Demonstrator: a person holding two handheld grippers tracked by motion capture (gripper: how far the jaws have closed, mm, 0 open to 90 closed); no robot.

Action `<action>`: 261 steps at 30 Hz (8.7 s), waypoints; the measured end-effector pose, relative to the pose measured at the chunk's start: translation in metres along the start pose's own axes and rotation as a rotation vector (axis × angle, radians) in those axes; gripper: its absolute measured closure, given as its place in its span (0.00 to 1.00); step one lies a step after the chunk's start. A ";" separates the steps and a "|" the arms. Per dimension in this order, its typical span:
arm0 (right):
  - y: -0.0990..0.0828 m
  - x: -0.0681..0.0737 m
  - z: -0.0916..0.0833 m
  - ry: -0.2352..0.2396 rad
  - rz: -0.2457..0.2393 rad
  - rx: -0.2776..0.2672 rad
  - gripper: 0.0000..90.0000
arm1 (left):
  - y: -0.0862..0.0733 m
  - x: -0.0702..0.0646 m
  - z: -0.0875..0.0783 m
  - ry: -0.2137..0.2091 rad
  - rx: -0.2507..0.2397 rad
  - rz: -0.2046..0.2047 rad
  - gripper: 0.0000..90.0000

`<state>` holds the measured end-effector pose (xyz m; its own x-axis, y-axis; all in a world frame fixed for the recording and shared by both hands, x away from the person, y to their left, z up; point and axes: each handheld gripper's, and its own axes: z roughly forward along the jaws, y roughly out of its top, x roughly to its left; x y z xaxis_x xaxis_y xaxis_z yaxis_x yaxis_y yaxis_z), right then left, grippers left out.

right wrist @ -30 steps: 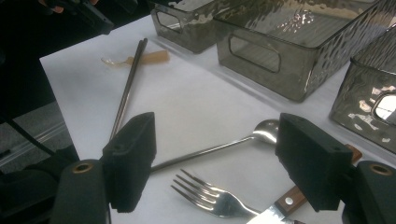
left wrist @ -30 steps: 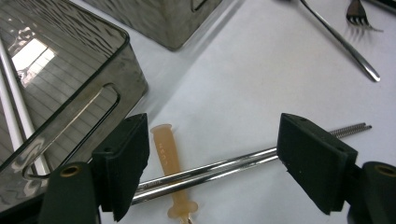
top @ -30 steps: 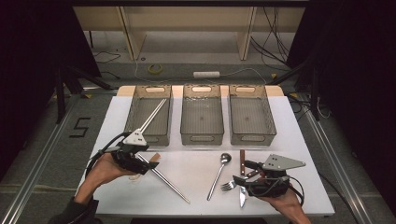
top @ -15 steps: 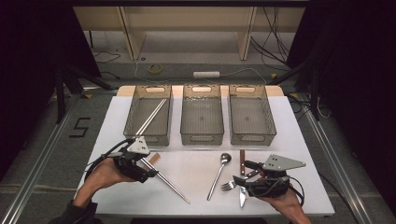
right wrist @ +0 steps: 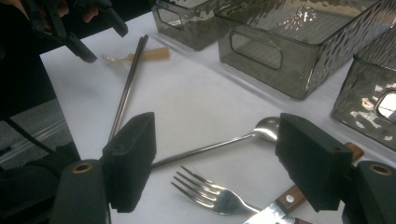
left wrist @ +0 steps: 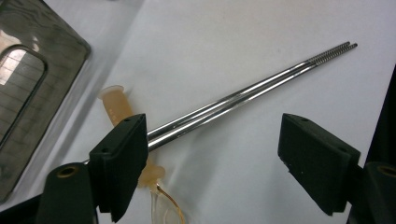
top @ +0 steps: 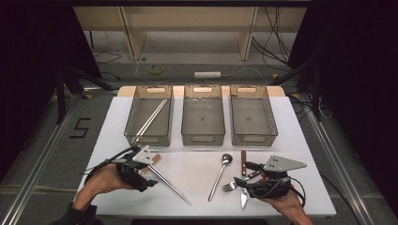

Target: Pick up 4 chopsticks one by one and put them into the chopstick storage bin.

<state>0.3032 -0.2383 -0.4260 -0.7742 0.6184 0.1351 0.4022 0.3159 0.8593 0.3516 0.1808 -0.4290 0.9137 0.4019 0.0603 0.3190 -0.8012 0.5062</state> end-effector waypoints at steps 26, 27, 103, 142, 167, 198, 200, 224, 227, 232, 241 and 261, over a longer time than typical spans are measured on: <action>-0.002 -0.004 -0.001 0.000 0.005 -0.003 0.33 | 0.001 -0.001 0.020 0.000 0.069 0.094 0.26; -0.003 -0.004 -0.002 -0.002 0.007 -0.004 0.33 | 0.001 -0.001 0.020 0.001 0.070 0.096 0.26; -0.003 -0.001 0.000 0.004 -0.009 0.023 0.33 | 0.003 0.006 0.034 0.058 0.245 0.360 0.66; -0.003 0.001 0.003 0.017 -0.022 0.040 0.34 | -0.003 0.003 0.035 0.040 0.250 0.492 0.86; -0.003 0.001 0.003 0.024 -0.019 0.046 0.34 | -0.003 0.004 0.035 0.015 0.262 0.502 0.93; -0.003 0.001 0.003 0.028 -0.016 0.047 0.35 | 0.010 -0.002 0.014 0.011 0.148 0.467 0.94; -0.003 0.001 0.003 0.028 -0.015 0.048 0.35 | 0.013 -0.001 0.011 0.024 0.133 0.438 0.94; -0.004 0.001 0.004 0.021 -0.015 0.045 0.35 | 0.024 0.031 -0.012 0.187 -0.165 -0.023 0.94; -0.004 0.002 0.004 0.024 -0.017 0.046 0.35 | 0.025 0.037 -0.016 0.182 -0.208 -0.081 0.94; -0.003 0.002 0.003 0.027 -0.016 0.038 0.35 | 0.029 0.046 -0.019 0.193 -0.245 -0.143 0.94; -0.003 0.002 0.003 0.024 -0.015 0.027 0.33 | 0.035 0.060 -0.020 0.223 -0.282 -0.198 0.94; -0.003 0.001 0.002 0.015 -0.003 0.004 0.28 | 0.036 0.096 -0.032 0.282 -0.343 -0.334 0.94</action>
<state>0.3022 -0.2374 -0.4288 -0.7826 0.6067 0.1396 0.4017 0.3208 0.8578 0.4424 0.2048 -0.3780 0.6588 0.7505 0.0526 0.4369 -0.4385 0.7854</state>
